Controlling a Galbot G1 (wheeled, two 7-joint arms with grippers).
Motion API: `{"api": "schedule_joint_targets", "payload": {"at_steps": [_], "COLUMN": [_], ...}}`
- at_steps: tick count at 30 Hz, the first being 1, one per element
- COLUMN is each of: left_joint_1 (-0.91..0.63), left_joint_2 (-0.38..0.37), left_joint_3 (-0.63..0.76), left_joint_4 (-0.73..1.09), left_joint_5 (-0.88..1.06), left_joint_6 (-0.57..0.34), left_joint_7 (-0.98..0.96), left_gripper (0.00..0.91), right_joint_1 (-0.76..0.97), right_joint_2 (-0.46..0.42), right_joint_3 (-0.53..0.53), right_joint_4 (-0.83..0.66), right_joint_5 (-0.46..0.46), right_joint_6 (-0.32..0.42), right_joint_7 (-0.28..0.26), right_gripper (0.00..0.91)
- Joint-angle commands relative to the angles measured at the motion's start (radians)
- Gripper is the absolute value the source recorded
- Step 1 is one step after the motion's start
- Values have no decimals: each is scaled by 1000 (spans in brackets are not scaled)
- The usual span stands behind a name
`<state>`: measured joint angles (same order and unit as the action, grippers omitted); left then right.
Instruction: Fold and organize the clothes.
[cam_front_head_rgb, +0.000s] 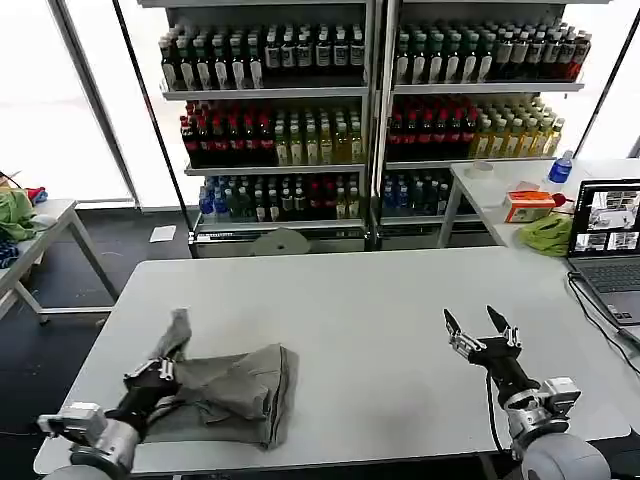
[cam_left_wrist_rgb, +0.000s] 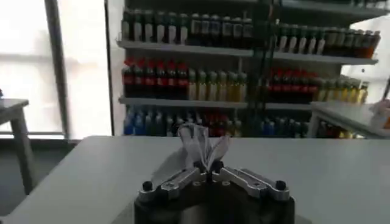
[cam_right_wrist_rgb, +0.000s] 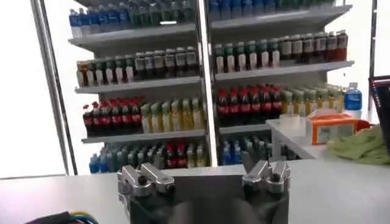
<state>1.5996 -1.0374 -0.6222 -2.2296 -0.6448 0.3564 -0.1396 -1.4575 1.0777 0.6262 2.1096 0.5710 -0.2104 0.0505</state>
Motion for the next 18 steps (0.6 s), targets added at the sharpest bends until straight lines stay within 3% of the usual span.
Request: {"api": "schedule_joint_targets", "payload": {"at_steps": [1,4,8,9,10,11,18], "left_joint_1": [-53,-72,-93,-100,-114,-129,-140], "left_joint_2": [98,104,106,103,100,97,106], "left_joint_3": [257,294,335,343,351,355,359], "left_joint_4": [-1,24,59,67,73,79,72], "left_joint_5": [-71,-67,-64,-64,-64,-65,-67], "left_joint_6": [21,22,25,28,32,40,52], "left_joint_7": [-66,-66,-65,-66,-63,-49,31], "left_gripper": [10,30,202,605,796,907,907], "right_joint_1": [-27,-26,-23,-23,-23,-23,-10], "right_joint_2": [3,7,9,8,9,8,3], "right_joint_3": [2,1,0,0,-1,-1,1], "right_joint_4": [0,-3,-4,-4,-5,-5,-10], "right_joint_5": [-19,-25,-24,-25,-25,-25,-28], "right_joint_6": [6,6,4,4,4,4,-1], "right_joint_7": [-4,-4,-4,-5,-6,-8,-13], "right_gripper": [907,907,907,907,907,907,907]}}
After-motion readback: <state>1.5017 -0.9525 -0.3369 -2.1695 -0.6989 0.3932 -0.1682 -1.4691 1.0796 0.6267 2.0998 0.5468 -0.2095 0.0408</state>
